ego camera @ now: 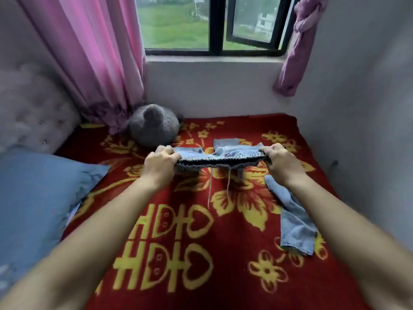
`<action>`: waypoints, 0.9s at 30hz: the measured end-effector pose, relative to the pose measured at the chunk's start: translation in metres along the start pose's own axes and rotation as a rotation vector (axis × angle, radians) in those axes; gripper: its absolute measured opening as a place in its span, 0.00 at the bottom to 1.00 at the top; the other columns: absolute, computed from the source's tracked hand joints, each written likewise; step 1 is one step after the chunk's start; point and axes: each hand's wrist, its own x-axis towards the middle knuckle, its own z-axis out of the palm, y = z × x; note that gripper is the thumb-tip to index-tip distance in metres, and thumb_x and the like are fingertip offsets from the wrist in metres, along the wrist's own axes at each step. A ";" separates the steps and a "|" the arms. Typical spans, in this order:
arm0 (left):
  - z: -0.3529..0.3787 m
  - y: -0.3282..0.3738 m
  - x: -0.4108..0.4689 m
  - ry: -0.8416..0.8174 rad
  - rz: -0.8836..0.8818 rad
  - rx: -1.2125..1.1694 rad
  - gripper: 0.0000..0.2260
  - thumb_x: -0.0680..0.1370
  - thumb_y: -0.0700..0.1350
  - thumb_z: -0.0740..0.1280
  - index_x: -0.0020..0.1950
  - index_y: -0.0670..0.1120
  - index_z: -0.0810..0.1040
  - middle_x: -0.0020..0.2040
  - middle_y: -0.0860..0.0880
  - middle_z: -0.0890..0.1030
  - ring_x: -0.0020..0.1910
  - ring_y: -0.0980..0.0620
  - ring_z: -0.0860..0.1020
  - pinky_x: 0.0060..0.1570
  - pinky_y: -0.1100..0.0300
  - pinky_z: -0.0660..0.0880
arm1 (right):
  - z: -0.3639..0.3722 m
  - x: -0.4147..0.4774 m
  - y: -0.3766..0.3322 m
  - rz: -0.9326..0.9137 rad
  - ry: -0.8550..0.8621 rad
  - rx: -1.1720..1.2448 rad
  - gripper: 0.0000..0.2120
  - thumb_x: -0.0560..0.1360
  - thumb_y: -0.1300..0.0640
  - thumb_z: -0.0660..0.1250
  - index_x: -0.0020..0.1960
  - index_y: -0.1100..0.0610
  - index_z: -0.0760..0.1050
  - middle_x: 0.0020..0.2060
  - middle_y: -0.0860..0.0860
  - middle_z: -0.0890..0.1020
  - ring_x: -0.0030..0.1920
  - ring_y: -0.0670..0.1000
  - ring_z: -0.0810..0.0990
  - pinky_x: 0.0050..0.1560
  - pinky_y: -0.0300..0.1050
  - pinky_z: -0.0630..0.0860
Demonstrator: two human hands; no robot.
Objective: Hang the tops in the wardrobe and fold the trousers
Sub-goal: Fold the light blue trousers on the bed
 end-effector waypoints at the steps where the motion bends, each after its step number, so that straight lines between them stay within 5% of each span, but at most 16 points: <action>1: 0.032 0.007 -0.026 -0.111 0.004 0.050 0.13 0.78 0.47 0.62 0.61 0.52 0.79 0.59 0.49 0.75 0.61 0.46 0.70 0.53 0.52 0.71 | 0.033 -0.027 0.009 -0.002 -0.104 -0.046 0.17 0.81 0.56 0.60 0.69 0.50 0.73 0.60 0.57 0.75 0.53 0.63 0.80 0.49 0.52 0.75; 7: 0.204 0.058 -0.181 -0.548 0.032 0.178 0.15 0.79 0.46 0.58 0.63 0.56 0.76 0.60 0.49 0.73 0.64 0.46 0.68 0.56 0.51 0.67 | 0.206 -0.183 0.048 -0.019 -0.570 -0.222 0.17 0.80 0.56 0.58 0.67 0.46 0.71 0.58 0.52 0.75 0.56 0.57 0.80 0.48 0.50 0.77; 15: 0.323 0.100 -0.322 -0.720 -0.093 0.168 0.14 0.77 0.43 0.63 0.60 0.55 0.78 0.52 0.48 0.75 0.56 0.44 0.73 0.47 0.53 0.67 | 0.330 -0.337 0.069 0.016 -0.709 -0.217 0.13 0.80 0.54 0.59 0.63 0.49 0.72 0.53 0.52 0.73 0.52 0.57 0.77 0.37 0.47 0.72; 20: 0.374 0.115 -0.374 -0.898 -0.108 0.176 0.12 0.77 0.42 0.63 0.58 0.51 0.78 0.53 0.48 0.76 0.56 0.44 0.74 0.48 0.52 0.67 | 0.377 -0.395 0.071 0.067 -0.880 -0.207 0.16 0.80 0.53 0.59 0.68 0.49 0.69 0.59 0.53 0.71 0.57 0.57 0.74 0.44 0.48 0.75; 24: 0.405 0.130 -0.398 -1.095 -0.113 0.128 0.17 0.74 0.44 0.66 0.62 0.43 0.72 0.59 0.44 0.71 0.60 0.41 0.69 0.50 0.50 0.70 | 0.405 -0.415 0.081 0.042 -1.109 -0.188 0.33 0.78 0.52 0.62 0.79 0.51 0.53 0.73 0.57 0.61 0.65 0.61 0.68 0.58 0.53 0.75; 27: 0.411 0.137 -0.396 -1.157 -0.149 0.132 0.20 0.75 0.51 0.64 0.62 0.41 0.72 0.61 0.43 0.69 0.62 0.41 0.68 0.54 0.46 0.68 | 0.407 -0.414 0.090 0.006 -1.210 -0.161 0.36 0.78 0.49 0.62 0.80 0.50 0.49 0.75 0.56 0.57 0.68 0.63 0.64 0.61 0.54 0.74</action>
